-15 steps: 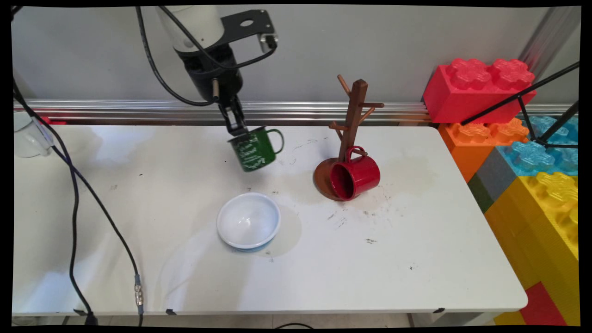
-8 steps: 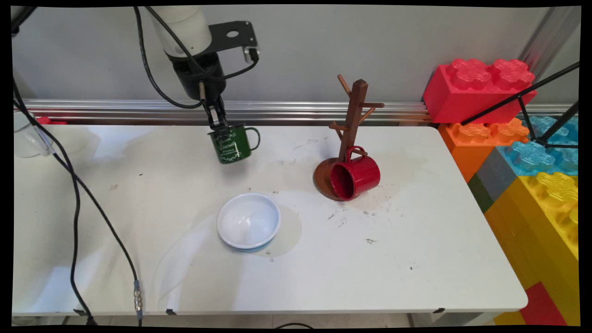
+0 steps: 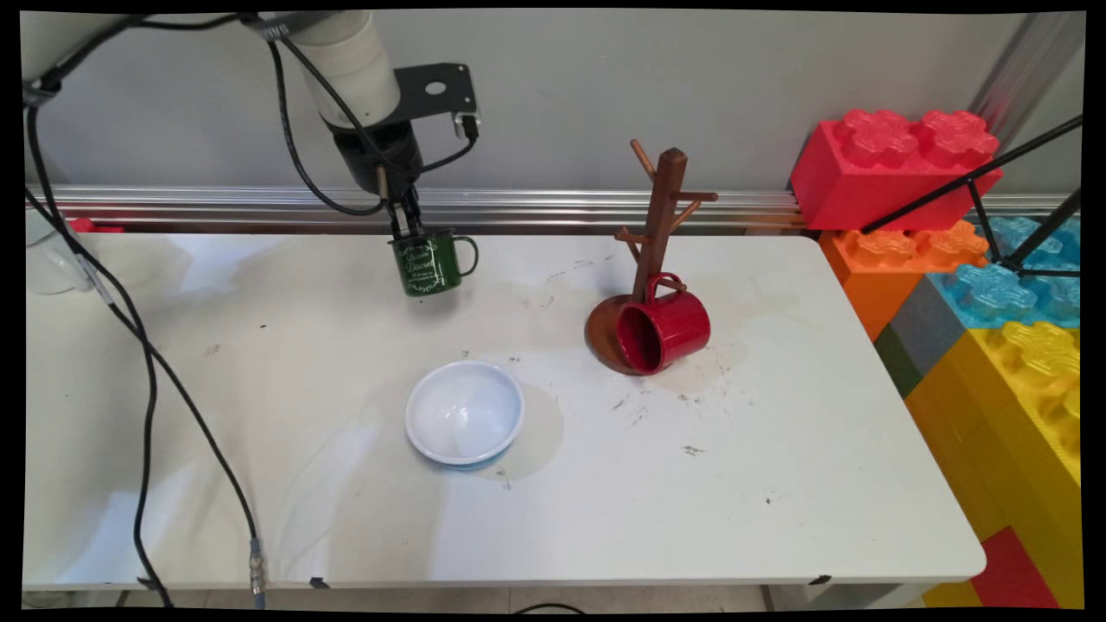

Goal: Place the picked object on the table

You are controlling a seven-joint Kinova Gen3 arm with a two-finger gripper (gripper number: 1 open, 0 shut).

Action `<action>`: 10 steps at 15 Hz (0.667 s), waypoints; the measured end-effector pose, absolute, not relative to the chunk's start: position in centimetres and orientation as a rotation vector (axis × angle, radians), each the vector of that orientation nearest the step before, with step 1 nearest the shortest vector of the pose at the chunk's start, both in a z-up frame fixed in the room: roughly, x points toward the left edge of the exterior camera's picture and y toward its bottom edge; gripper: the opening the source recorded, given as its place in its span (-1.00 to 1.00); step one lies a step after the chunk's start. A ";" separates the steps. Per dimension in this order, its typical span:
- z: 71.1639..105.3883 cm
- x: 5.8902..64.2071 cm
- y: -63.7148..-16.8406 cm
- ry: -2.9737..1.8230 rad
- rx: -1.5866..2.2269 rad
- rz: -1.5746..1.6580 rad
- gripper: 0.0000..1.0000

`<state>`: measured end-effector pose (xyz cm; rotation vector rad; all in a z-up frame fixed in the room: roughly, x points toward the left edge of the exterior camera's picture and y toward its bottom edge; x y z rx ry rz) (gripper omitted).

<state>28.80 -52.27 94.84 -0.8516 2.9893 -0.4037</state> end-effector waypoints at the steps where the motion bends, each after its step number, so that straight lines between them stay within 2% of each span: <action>1: 94.5 28.8 -52.4 2.990 -0.843 -0.411 -1.00; 10: 90.5 28.6 -53.0 3.036 -0.759 -0.529 -1.00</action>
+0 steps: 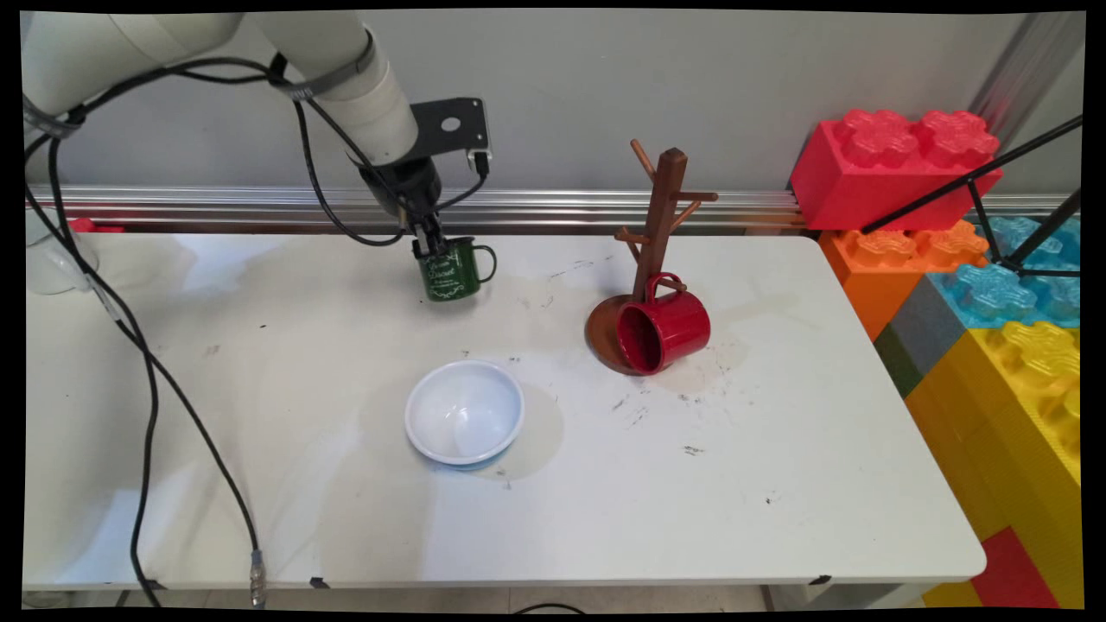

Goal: Place the picked object on the table

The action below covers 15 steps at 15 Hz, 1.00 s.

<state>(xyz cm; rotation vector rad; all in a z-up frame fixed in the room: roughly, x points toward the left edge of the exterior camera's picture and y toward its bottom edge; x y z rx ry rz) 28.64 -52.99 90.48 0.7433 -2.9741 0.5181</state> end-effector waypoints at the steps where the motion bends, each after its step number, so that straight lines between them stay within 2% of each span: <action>1: 90.1 28.6 -53.0 -2.970 0.728 0.530 -1.00; 15: 85.8 27.5 -51.6 -2.933 0.523 0.608 -1.00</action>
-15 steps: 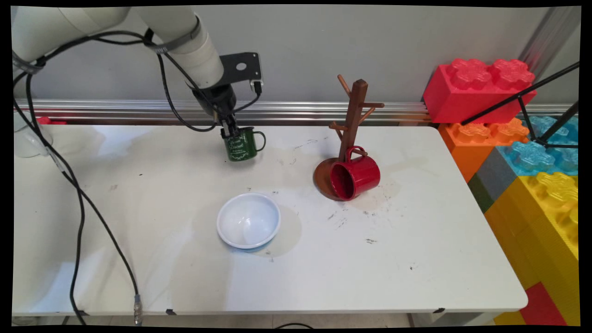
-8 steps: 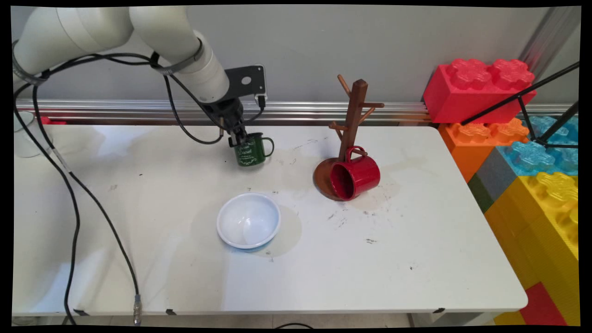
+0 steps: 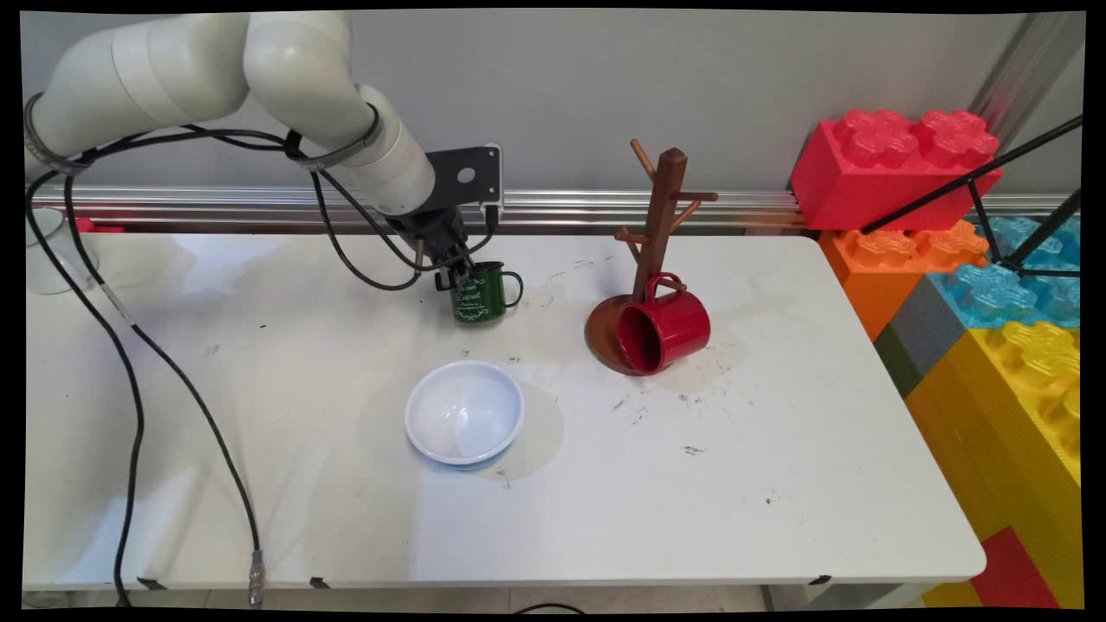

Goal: Place the picked object on the table

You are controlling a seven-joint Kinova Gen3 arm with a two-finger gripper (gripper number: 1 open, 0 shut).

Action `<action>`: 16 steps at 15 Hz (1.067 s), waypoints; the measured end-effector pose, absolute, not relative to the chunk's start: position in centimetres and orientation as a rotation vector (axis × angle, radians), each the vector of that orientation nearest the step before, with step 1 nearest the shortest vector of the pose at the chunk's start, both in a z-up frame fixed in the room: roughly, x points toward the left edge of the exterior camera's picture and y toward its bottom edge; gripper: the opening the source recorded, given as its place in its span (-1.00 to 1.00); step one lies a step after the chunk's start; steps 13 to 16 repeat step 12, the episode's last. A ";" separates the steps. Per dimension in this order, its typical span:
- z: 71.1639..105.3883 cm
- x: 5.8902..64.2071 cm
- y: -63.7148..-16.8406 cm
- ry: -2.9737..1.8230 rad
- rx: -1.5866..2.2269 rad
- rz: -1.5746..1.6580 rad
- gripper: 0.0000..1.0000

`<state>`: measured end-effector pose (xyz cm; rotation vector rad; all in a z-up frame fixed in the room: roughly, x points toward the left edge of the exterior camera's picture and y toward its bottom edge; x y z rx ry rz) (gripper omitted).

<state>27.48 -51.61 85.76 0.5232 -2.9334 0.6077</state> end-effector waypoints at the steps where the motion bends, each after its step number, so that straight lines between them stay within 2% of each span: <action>1: 85.6 27.5 -51.5 -2.935 0.504 0.611 -1.00; 2: 85.4 27.4 -51.3 -2.937 0.486 0.615 -1.00; 3: 85.3 27.4 -51.1 -2.939 0.472 0.617 1.00; 16: 84.6 27.7 -49.9 -2.945 0.433 0.607 1.00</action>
